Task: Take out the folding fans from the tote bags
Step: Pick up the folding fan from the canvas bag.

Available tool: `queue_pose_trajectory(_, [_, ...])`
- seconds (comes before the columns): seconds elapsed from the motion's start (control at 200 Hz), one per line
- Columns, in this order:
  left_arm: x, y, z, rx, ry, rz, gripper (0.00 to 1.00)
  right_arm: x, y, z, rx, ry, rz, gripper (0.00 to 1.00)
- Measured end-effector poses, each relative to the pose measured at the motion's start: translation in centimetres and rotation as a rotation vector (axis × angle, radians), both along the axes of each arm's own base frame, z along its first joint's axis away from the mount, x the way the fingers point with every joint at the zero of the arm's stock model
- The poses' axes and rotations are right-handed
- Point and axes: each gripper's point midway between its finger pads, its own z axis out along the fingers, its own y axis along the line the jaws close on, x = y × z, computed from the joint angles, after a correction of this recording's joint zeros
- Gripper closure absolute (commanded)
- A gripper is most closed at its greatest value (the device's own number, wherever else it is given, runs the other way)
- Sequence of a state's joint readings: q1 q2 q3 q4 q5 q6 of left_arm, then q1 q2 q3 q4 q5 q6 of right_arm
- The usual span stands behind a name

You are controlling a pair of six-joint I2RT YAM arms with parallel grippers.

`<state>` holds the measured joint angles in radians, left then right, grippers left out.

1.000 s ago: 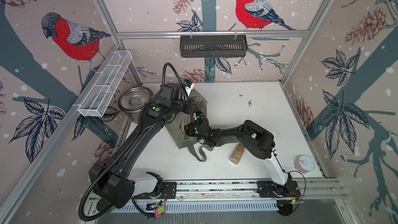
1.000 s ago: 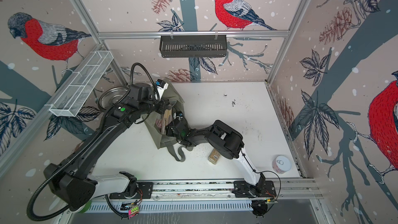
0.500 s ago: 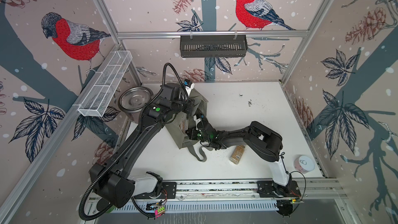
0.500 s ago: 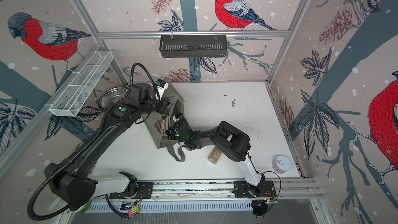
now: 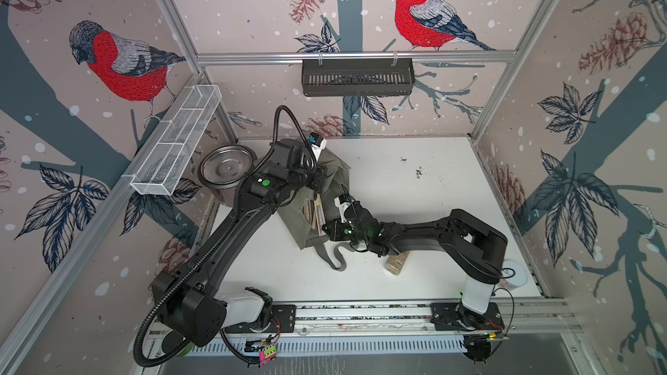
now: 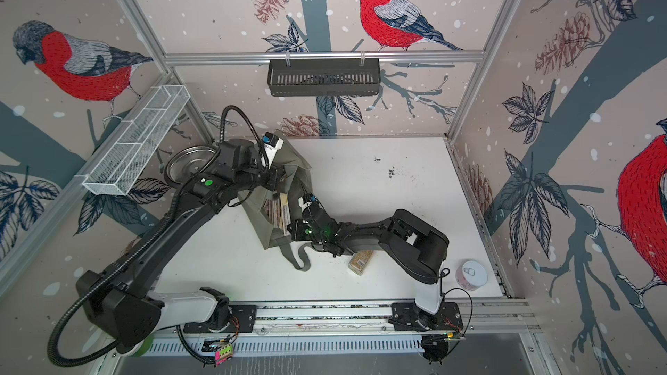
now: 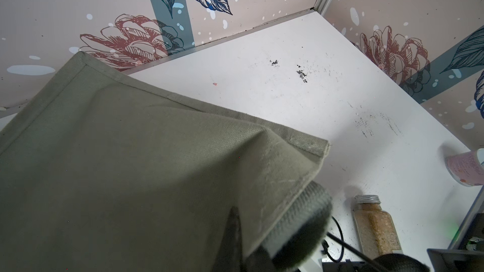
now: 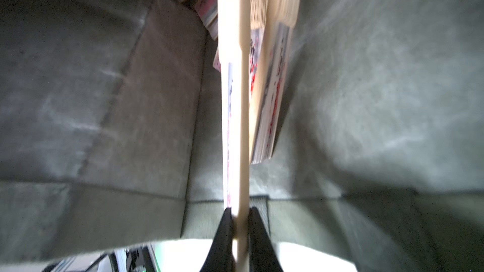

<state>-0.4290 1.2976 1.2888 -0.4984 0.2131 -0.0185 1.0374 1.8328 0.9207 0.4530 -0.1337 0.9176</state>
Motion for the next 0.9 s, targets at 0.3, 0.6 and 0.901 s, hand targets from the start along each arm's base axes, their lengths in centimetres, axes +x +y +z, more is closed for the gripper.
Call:
queue_pose_trajectory(0.3, [0.1, 0.0, -0.3, 0.003, 0.006, 0.001, 1.0, -1.0, -2.1, -2.8, -0.184, -0.002, 0.053, 0.74])
queue_pose_trajectory(0.6, [0.4, -0.1, -0.8, 0.009, 0.019, 0.001, 1.0, -0.2, -0.3, -4.9, -0.232, 0.003, 0.101, 0.6])
queue_pose_trajectory(0.901, [0.4, -0.1, -0.9, 0.009, 0.021, 0.0, 1.0, 0.2, 0.9, -5.2, -0.203, 0.016, 0.109, 0.58])
